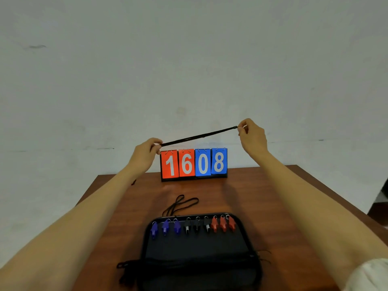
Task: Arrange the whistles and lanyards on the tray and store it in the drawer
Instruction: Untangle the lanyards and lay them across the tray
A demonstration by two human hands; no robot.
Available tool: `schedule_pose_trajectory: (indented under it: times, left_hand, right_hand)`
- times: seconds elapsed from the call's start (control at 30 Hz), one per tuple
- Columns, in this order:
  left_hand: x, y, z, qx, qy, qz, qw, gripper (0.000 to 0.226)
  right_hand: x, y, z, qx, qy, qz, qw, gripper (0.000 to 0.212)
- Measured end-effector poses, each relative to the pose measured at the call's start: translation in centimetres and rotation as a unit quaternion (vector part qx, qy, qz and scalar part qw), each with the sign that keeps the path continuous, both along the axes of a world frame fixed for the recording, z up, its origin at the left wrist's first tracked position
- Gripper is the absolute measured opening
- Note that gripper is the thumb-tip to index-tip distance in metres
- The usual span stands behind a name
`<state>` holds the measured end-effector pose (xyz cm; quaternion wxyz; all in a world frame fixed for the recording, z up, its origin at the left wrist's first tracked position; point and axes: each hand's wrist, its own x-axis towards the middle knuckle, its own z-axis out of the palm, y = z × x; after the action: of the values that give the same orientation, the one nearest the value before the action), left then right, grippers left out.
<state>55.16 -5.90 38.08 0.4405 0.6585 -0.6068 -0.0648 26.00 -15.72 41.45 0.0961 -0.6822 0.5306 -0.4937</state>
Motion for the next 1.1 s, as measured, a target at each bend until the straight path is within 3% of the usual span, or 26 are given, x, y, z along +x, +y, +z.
schedule_pose_trajectory:
  times: [0.17,0.37,0.5,0.63,0.83,1.1]
  left_hand:
    - [0.7,2.5,-1.3,-0.021,0.055,0.044,0.997,0.023]
    - [1.0,4.6,-4.9,0.111,-0.013,0.046,0.993,0.029]
    - [0.8,6.6,-8.0,0.147,0.011,0.069,0.987,0.015]
    - [1.0,8.3,-10.4,0.176,0.009,0.096,0.98,0.019]
    - [1.3,9.8,-13.9,0.251,0.01,0.085,0.964,0.01]
    - [0.9,12.3,-17.7,0.358,-0.011,0.062,0.932,0.013]
  right_hand:
    - [-1.9,1.8,-1.6,0.02,0.04,-0.013,0.999,0.016]
    - [-3.5,4.0,-5.5,0.097,0.102,0.0,0.99,0.019]
    - [-4.3,5.5,-8.4,0.144,0.139,0.004,0.98,0.024]
    - [-5.2,6.4,-10.9,0.18,0.169,0.002,0.969,0.023]
    - [-6.1,7.5,-14.8,0.268,0.218,0.031,0.938,0.004]
    - [-6.9,9.6,-19.8,0.381,0.262,0.036,0.886,0.019]
